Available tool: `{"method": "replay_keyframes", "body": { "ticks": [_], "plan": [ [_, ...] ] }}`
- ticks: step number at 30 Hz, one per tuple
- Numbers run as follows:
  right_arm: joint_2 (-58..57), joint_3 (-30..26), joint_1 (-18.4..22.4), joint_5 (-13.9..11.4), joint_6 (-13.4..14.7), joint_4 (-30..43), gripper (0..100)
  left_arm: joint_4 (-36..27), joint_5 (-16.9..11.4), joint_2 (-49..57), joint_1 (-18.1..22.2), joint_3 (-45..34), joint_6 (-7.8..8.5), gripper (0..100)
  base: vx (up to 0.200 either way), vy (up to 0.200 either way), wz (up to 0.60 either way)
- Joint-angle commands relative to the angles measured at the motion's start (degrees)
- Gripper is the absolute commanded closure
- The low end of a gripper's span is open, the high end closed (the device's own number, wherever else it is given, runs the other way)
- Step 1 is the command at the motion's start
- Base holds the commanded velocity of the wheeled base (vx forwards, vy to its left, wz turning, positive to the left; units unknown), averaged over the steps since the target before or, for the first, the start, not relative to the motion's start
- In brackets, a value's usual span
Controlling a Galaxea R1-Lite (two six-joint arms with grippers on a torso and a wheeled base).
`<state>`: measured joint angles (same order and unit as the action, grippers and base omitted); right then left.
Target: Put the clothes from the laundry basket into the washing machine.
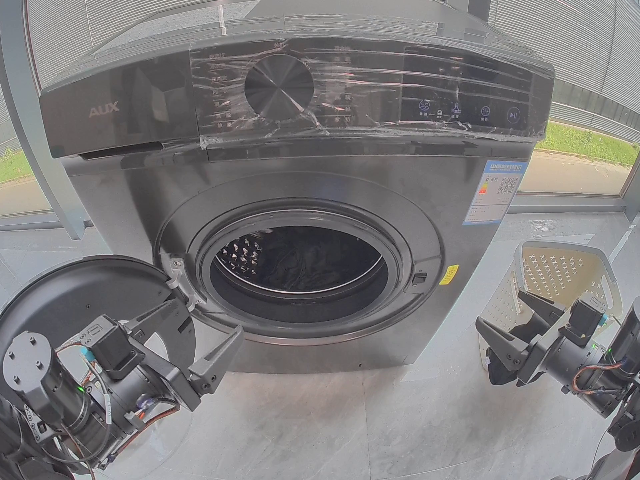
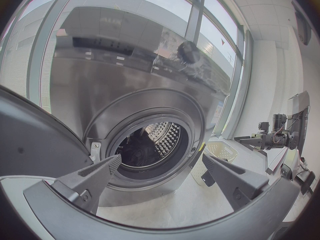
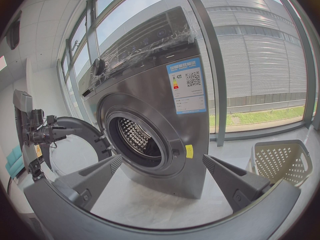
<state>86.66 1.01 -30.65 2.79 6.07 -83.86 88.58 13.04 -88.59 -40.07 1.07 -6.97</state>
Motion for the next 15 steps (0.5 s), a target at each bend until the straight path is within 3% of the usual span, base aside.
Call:
{"method": "replay_keyframes", "body": {
  "ticks": [1, 4, 7, 10, 15],
  "plan": [
    [-8.4, -1.0, -0.6, -0.4, -1.2, 6.1, 0, -1.5, 0.2, 6.9, -0.4, -1.1, 1.0, 0, -0.2, 0.0, 0.0],
    [-17.1, -1.0, -1.6, -0.7, -1.4, 18.6, 0, -8.9, 0.1, 14.2, -0.1, -1.1, 1.7, 0, -0.2, 0.0, 0.0],
    [-22.7, -1.0, -2.4, -0.4, -1.0, 26.6, 0, -16.9, -0.1, 20.7, -0.4, -1.1, 2.67, 0, -0.2, 0.0, 0.0],
    [-29.7, -1.0, -1.9, -0.4, -0.6, 31.7, 0, -25.5, 0.0, 29.1, -0.4, -1.1, 3.81, 0, -0.2, 0.0, 0.0],
    [-37.9, -1.0, 2.0, -0.2, -1.2, 38.0, 0, -41.4, -0.7, 46.0, -0.2, -0.8, 3.98, 0, -0.2, 0.0, 0.0]
  ]
}}
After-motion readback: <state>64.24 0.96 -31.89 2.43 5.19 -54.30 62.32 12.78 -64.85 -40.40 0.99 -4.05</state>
